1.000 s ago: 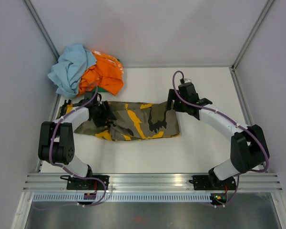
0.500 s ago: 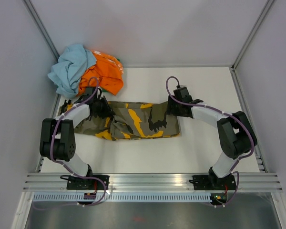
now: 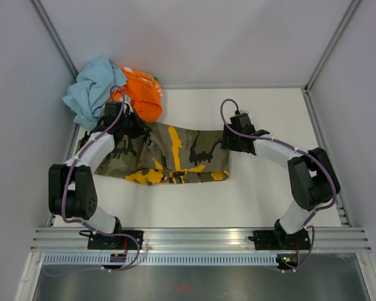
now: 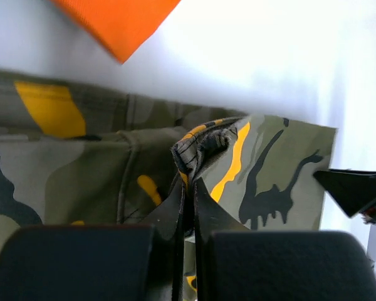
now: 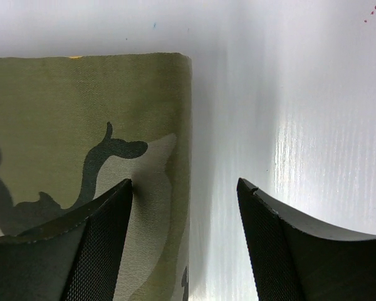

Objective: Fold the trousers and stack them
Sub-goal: Fold the trousers

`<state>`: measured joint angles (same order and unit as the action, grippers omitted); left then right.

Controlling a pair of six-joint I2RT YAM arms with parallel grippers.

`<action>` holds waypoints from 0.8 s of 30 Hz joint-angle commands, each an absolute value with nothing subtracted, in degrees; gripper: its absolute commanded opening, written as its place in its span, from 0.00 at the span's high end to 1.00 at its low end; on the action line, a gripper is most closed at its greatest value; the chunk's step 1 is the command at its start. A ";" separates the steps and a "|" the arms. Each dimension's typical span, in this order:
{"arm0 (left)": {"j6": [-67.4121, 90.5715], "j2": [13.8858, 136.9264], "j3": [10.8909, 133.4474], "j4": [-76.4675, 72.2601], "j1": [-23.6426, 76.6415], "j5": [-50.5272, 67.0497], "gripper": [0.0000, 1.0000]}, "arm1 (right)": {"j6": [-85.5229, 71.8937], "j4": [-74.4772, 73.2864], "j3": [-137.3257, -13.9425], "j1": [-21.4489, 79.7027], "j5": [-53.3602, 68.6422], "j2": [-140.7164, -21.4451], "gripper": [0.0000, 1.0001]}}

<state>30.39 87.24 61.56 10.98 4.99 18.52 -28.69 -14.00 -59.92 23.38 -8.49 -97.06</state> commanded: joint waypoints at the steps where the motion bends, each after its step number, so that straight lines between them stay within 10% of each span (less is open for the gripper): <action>1: 32.34 90.35 62.49 14.67 5.01 17.49 0.98 | -28.04 -14.41 -61.61 23.12 -9.49 -94.84 0.26; 24: 60.90 72.87 76.48 51.32 5.71 3.45 0.98 | -25.84 -16.87 -59.50 22.94 -8.79 -91.59 0.28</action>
